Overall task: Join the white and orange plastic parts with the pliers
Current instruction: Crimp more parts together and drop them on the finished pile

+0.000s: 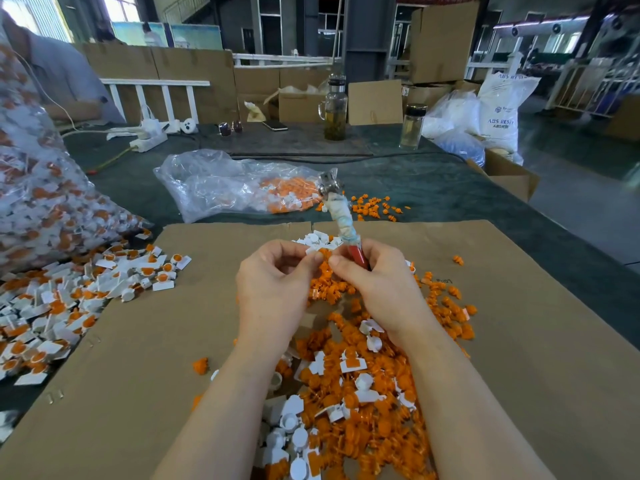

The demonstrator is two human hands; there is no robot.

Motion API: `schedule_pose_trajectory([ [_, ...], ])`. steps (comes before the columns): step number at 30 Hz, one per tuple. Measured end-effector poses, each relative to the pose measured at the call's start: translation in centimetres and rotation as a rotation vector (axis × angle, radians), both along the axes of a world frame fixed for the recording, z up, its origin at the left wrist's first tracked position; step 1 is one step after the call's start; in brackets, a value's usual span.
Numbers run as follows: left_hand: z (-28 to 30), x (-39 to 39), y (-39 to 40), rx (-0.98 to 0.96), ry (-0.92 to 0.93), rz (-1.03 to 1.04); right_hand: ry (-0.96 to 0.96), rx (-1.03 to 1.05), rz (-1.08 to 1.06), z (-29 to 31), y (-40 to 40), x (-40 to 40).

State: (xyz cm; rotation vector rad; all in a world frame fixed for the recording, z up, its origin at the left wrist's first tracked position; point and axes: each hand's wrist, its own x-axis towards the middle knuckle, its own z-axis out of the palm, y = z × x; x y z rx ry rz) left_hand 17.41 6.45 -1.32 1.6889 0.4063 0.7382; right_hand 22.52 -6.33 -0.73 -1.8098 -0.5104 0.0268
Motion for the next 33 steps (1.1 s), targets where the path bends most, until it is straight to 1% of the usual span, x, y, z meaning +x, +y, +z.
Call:
schedule_pose_trajectory([
  [2, 0.2, -0.1, 0.5, -0.124, -0.045, -0.033, 0.081, -0.003, 0.082, 0.1, -0.9, 0.3],
  [4, 0.5, -0.3, 1.1, -0.237, -0.104, -0.073, 0.102, -0.068, 0.157, 0.1, -1.8, 0.6],
  [7, 0.8, -0.5, 1.6, -0.319, -0.156, -0.11, 0.132, -0.168, 0.254, 0.3, -2.4, 0.7],
  [9, 1.0, -0.6, 1.8, -0.336, -0.168, -0.116, 0.155, -0.234, 0.298, 0.4, -2.4, 0.6],
  [12, 1.0, -0.7, 1.8, -0.347, -0.171, -0.116, 0.148, -0.343, 0.308, 0.5, -2.2, 0.4],
  [22, 1.0, -0.7, 2.3, -0.398, -0.167, -0.136, 0.138, -0.404, 0.347, 0.6, -2.3, 0.3],
  [27, 1.1, -0.8, 2.4, -0.427, -0.169, -0.134, 0.014, -0.51, 0.331, 0.5, -1.7, 0.2],
  [33, 1.2, -0.8, 2.6, -0.461, -0.171, -0.114, -0.048, -0.495, 0.319, 0.3, -0.9, 0.0],
])
